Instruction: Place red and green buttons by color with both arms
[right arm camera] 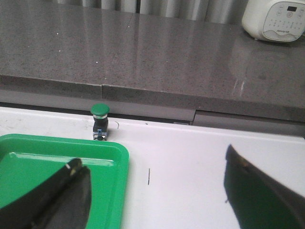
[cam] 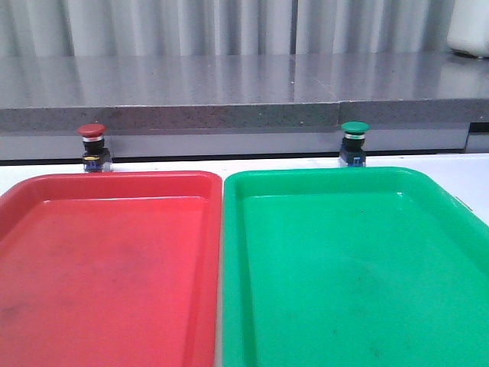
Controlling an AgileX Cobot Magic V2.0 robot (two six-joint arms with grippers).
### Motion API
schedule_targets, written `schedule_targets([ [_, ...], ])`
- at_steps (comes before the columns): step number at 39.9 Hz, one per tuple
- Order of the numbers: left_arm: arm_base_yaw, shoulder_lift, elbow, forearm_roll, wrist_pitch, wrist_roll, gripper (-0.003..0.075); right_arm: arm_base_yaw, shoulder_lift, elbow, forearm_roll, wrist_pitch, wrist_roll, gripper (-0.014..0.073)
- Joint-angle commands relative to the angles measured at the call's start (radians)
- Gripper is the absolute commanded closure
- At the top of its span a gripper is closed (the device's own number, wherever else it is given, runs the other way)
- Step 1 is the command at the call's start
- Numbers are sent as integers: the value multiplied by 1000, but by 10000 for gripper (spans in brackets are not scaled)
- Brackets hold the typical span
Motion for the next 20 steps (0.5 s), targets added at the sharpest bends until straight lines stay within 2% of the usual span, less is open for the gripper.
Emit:
schedule_targets([
  [1, -1, 13, -36, -15, -73, 3, 66, -5, 14, -36, 7, -75, -4, -13],
  [10, -17, 137, -63, -29, -124, 3, 104, -5, 14, -36, 7, -75, -4, -13],
  [20, -159, 432, -216, -29, -112, 3, 104, -5, 14, -36, 7, -75, -4, -13],
])
